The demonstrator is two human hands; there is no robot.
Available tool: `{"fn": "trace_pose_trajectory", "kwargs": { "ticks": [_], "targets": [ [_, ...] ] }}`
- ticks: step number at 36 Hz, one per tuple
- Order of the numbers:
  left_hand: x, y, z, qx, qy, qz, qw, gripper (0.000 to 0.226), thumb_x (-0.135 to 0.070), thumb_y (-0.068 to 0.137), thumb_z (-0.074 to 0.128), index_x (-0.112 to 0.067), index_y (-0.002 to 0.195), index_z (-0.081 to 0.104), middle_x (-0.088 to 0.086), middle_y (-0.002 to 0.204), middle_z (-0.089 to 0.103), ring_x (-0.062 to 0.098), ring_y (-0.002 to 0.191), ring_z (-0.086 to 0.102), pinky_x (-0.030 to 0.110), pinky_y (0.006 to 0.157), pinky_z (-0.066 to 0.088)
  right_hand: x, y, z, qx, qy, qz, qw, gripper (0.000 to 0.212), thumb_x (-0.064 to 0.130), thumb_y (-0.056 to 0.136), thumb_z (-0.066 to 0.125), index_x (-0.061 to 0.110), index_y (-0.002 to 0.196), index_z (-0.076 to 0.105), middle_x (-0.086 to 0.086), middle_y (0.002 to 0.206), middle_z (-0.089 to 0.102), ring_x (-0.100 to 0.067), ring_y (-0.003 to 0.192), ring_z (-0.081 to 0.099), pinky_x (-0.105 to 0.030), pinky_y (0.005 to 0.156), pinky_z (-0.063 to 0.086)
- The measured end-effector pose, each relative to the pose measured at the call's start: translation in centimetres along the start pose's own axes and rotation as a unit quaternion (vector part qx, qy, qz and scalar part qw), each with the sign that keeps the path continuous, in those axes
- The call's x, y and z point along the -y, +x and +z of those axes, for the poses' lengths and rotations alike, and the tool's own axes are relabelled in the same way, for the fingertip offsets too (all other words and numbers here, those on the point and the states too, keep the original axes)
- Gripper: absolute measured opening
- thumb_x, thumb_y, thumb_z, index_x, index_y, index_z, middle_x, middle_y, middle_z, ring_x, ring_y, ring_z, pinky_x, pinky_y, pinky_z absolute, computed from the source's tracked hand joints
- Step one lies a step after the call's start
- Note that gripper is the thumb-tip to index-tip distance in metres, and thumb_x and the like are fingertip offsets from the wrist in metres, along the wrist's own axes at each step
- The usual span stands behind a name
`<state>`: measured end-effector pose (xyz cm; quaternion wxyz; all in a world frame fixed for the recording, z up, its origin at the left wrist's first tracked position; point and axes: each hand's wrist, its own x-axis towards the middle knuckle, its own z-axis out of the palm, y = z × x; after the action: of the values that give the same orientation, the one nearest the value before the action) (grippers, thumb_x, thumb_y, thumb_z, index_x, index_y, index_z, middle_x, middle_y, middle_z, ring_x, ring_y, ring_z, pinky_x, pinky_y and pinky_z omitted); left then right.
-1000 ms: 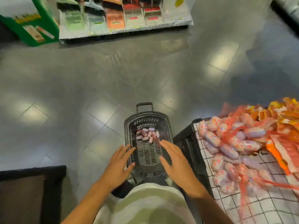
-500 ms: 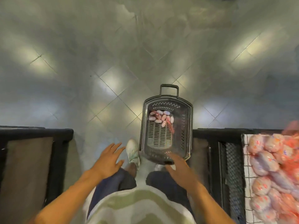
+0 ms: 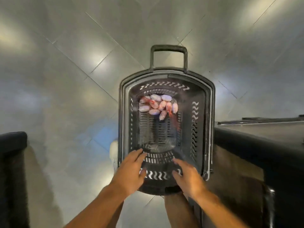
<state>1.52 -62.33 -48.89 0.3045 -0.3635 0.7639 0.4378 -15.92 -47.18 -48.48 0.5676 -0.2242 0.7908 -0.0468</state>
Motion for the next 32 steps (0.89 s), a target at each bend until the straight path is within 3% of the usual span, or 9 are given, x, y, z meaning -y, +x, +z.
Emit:
{"fn": "trace_pose_trajectory", "kwargs": {
  "ticks": [6, 9, 12, 15, 18, 21, 25, 28, 32],
  "targets": [
    [2.5, 11.3, 4.4, 0.007, 0.015, 0.032, 0.999, 0.06, -0.029, 0.1, 0.05, -0.022, 0.156, 0.028, -0.003, 0.164, 0.02, 0.014, 0.151, 0.013, 0.018, 0.118, 0.002, -4.2, 11.9, 3.8, 0.0, 0.062, 0.029, 0.998, 0.043, 0.021, 0.097, 0.064, 0.02, 0.14, 0.058, 0.002, 0.134, 0.066, -0.016, 0.127, 0.059, -0.023, 0.107, 0.041],
    [3.5, 15.6, 5.8, 0.007, 0.012, 0.026, 1.0, 0.059, -0.025, 0.098, 0.054, -0.017, 0.153, 0.035, 0.004, 0.161, 0.028, 0.02, 0.149, 0.021, 0.022, 0.122, 0.01, -6.1, 17.9, 5.7, 0.014, 0.143, 0.071, 0.987, 0.044, 0.02, 0.098, 0.064, 0.019, 0.141, 0.056, 0.0, 0.134, 0.064, -0.011, 0.113, 0.063, -0.014, 0.094, 0.045],
    [4.3, 18.9, 6.8, 0.003, 0.009, 0.028, 1.0, 0.058, -0.022, 0.096, 0.056, -0.013, 0.15, 0.038, 0.005, 0.158, 0.033, 0.022, 0.146, 0.026, 0.026, 0.122, 0.016, -7.0, 23.1, 7.6, -0.014, 0.271, 0.114, 0.956, 0.045, 0.001, 0.096, 0.063, 0.004, 0.14, 0.053, -0.009, 0.118, 0.068, -0.011, 0.092, 0.062, -0.012, 0.08, 0.047],
    [4.4, 21.1, 7.8, -0.017, 0.007, 0.036, 0.999, 0.057, -0.024, 0.096, 0.056, -0.012, 0.15, 0.04, 0.005, 0.155, 0.037, 0.022, 0.144, 0.029, 0.031, 0.121, 0.021, -6.7, 27.2, 8.6, -0.05, 0.355, 0.136, 0.923, 0.05, -0.003, 0.094, 0.063, 0.004, 0.142, 0.051, -0.004, 0.104, 0.066, -0.016, 0.095, 0.064, -0.027, 0.09, 0.05],
    [4.4, 22.4, 8.8, -0.033, -0.027, 0.025, 0.999, 0.056, -0.026, 0.097, 0.054, -0.015, 0.15, 0.039, 0.001, 0.156, 0.036, 0.017, 0.145, 0.026, 0.03, 0.121, 0.02, -5.2, 30.4, 8.1, -0.068, 0.443, 0.137, 0.883, 0.054, -0.001, 0.097, 0.061, 0.006, 0.147, 0.044, -0.011, 0.115, 0.064, -0.022, 0.106, 0.063, -0.028, 0.085, 0.049],
    [4.7, 23.1, 9.9, -0.025, -0.05, 0.018, 0.998, 0.056, -0.028, 0.099, 0.052, -0.02, 0.151, 0.036, -0.003, 0.158, 0.032, 0.012, 0.148, 0.02, 0.027, 0.123, 0.016, -3.3, 32.5, 6.6, -0.108, 0.513, 0.128, 0.842, 0.058, -0.005, 0.097, 0.058, 0.007, 0.151, 0.039, -0.02, 0.132, 0.062, -0.035, 0.122, 0.062, -0.04, 0.099, 0.051],
    [5.0, 23.3, 10.9, -0.009, -0.082, -0.015, 0.997, 0.059, -0.027, 0.099, 0.053, -0.025, 0.154, 0.031, -0.009, 0.16, 0.027, 0.005, 0.149, 0.013, 0.016, 0.116, 0.006, -2.1, 34.1, 5.4, -0.18, 0.491, 0.071, 0.85, 0.066, 0.001, 0.093, 0.066, 0.021, 0.151, 0.041, -0.01, 0.126, 0.068, -0.022, 0.107, 0.067, -0.043, 0.099, 0.055],
    [5.1, 23.5, 11.2, 0.001, -0.082, -0.033, 0.996, 0.06, -0.027, 0.099, 0.055, -0.025, 0.154, 0.031, -0.008, 0.161, 0.025, 0.007, 0.15, 0.012, 0.019, 0.12, 0.008, -1.5, 34.6, 4.8, -0.246, 0.465, 0.055, 0.849, 0.054, 0.009, 0.092, 0.071, 0.022, 0.141, 0.05, -0.007, 0.119, 0.07, -0.024, 0.106, 0.067, -0.047, 0.097, 0.056],
    [5.0, 24.0, 10.7, 0.015, -0.089, -0.047, 0.995, 0.06, -0.029, 0.098, 0.057, -0.028, 0.152, 0.031, -0.01, 0.159, 0.029, 0.009, 0.149, 0.015, 0.03, 0.124, 0.016, -0.8, 35.5, 3.6, -0.293, 0.461, 0.047, 0.836, 0.022, 0.02, 0.094, 0.071, 0.029, 0.111, 0.058, -0.005, 0.116, 0.068, -0.029, 0.107, 0.067, -0.055, 0.098, 0.053]
  ]
}}
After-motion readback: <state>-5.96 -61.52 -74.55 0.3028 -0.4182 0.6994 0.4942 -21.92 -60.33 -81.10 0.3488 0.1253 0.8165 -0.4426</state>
